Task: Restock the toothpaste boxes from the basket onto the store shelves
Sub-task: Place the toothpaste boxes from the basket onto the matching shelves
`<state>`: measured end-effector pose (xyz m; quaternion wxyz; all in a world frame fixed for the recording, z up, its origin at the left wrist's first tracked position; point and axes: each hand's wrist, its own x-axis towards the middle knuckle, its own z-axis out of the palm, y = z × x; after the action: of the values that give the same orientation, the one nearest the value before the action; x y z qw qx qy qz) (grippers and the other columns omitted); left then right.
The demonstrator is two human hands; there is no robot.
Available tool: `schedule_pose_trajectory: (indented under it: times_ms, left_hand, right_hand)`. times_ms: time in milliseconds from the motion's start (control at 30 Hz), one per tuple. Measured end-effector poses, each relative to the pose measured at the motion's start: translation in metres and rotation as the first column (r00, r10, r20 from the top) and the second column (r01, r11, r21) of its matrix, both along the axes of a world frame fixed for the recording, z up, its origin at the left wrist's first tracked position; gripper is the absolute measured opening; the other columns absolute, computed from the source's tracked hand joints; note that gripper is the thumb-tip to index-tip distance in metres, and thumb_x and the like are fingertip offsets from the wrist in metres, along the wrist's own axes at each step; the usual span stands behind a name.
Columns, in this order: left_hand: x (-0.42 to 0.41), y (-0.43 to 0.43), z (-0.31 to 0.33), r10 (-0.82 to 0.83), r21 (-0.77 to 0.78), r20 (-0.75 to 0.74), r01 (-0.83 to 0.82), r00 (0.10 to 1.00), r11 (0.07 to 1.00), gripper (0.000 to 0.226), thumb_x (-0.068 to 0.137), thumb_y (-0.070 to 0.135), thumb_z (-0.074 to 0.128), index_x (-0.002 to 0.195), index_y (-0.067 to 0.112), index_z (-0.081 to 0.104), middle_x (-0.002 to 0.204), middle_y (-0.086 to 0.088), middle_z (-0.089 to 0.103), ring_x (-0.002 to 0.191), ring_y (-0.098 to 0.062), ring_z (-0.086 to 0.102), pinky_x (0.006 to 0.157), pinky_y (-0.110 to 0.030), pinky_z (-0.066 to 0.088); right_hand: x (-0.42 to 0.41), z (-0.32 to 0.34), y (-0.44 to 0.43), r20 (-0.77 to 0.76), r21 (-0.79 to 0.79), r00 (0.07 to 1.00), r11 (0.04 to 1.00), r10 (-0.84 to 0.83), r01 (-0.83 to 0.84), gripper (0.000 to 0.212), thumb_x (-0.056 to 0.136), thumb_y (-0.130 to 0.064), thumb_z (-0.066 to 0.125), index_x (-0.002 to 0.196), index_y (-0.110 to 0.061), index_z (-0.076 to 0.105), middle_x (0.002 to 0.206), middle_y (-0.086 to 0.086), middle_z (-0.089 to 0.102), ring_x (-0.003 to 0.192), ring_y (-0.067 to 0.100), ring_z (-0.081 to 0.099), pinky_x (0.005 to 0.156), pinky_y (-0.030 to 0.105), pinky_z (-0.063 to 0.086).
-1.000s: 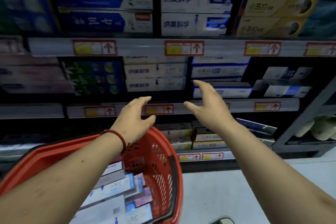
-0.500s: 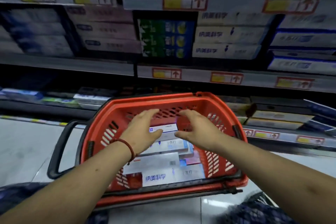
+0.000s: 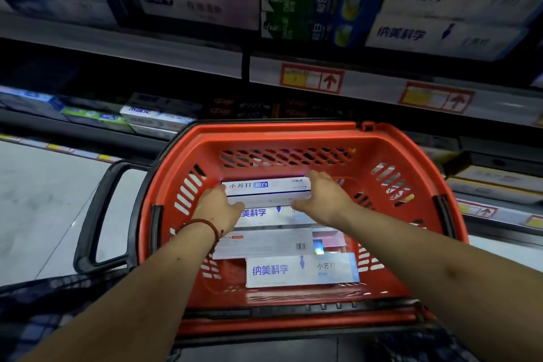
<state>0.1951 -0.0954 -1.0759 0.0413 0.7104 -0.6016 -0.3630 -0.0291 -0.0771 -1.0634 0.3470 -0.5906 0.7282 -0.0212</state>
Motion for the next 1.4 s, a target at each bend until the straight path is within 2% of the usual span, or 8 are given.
schedule_pose_trajectory:
  times_ms: [133,300,467,567,733,933,1100,1400]
  left_hand:
    - [0.005,-0.010,-0.009,0.111,0.034,-0.131,-0.108,0.985,0.994,0.018,0.094,0.018,0.063,0.110,0.016,0.070,0.101,-0.004,0.075,0.087,-0.026,0.069,0.063,-0.026,0.049]
    - [0.001,-0.018,-0.012,0.292,0.102,-0.217,-0.276,0.931,0.956,0.007,0.093,0.022,0.065,0.097,0.018,0.070,0.095,-0.003,0.075,0.086,-0.024,0.069,0.072,-0.029,0.047]
    - [-0.003,-0.015,-0.007,0.420,0.114,-0.269,-0.404,0.867,0.908,0.014,0.089,0.021,0.066,0.083,0.010,0.074,0.085,-0.010,0.076,0.080,-0.028,0.071,0.078,-0.037,0.059]
    - [-0.007,-0.008,0.001,0.485,0.126,-0.348,-0.473,0.802,0.872,0.015,0.089,0.019,0.067,0.077,0.011,0.072,0.084,-0.011,0.076,0.084,-0.033,0.073,0.085,-0.047,0.060]
    - [-0.018,0.006,0.026,0.480,0.064,-0.457,-0.510,0.749,0.858,0.022,0.088,0.007,0.062,0.077,0.020,0.076,0.085,0.001,0.077,0.078,-0.018,0.073,0.075,-0.034,0.061]
    - [-0.040,0.019,0.076,0.345,-0.064,-0.576,-0.462,0.741,0.885,0.038,0.084,0.009,0.054,0.082,0.034,0.082,0.080,0.004,0.079,0.085,-0.031,0.073,0.092,-0.056,0.054]
    - [-0.074,0.018,0.112,0.282,-0.133,-0.678,-0.491,0.679,0.861,0.035,0.066,0.024,0.055,0.085,0.033,0.083,0.073,0.002,0.073,0.070,-0.019,0.064,0.086,-0.043,0.057]
    - [-0.177,0.016,0.162,0.165,-0.218,-0.731,-0.456,0.662,0.863,0.036,0.072,0.015,0.054,0.088,0.029,0.082,0.080,0.005,0.079,0.076,-0.019,0.065,0.083,-0.043,0.058]
  right_hand:
    - [0.012,-0.016,-0.016,-0.027,0.073,0.999,0.997,-0.018,0.020,0.078,0.087,-0.037,0.074,0.148,-0.008,0.035,0.146,0.017,0.041,0.127,0.033,0.052,0.096,0.034,0.045]
    - [0.022,-0.025,-0.027,0.066,0.143,0.946,0.942,-0.317,0.305,0.080,0.079,-0.026,0.074,0.147,-0.004,0.036,0.142,0.023,0.045,0.110,0.033,0.058,0.082,0.031,0.048]
    - [0.006,-0.008,-0.026,0.280,0.185,0.745,0.796,-0.605,0.576,0.024,0.072,-0.019,0.069,0.089,-0.006,0.056,0.127,0.018,0.052,0.101,0.034,0.058,0.071,0.032,0.043]
    - [-0.009,0.008,-0.016,0.388,0.160,0.614,0.706,-0.687,0.689,0.026,0.067,-0.016,0.067,0.088,-0.002,0.061,0.121,0.016,0.056,0.095,0.037,0.061,0.069,0.037,0.048]
    - [-0.030,0.047,0.009,0.572,0.143,0.488,0.667,-0.659,0.732,0.002,0.078,-0.003,0.062,0.080,-0.003,0.062,0.085,0.012,0.064,0.075,0.025,0.055,0.067,0.035,0.043]
    - [-0.062,0.094,0.039,0.698,-0.009,0.470,0.650,-0.540,0.760,0.020,0.082,0.004,0.054,0.085,-0.004,0.073,0.067,-0.003,0.073,0.060,0.013,0.061,0.052,0.021,0.043]
    - [-0.098,0.129,0.062,0.762,-0.081,0.434,0.595,-0.481,0.800,0.028,0.084,0.005,0.054,0.087,-0.014,0.074,0.084,0.005,0.079,0.087,0.025,0.074,0.074,0.037,0.058]
    - [-0.175,0.155,0.062,0.770,-0.240,0.432,0.414,-0.469,0.878,0.042,0.082,0.009,0.050,0.097,-0.024,0.072,0.091,-0.003,0.077,0.090,0.018,0.075,0.072,0.033,0.061]
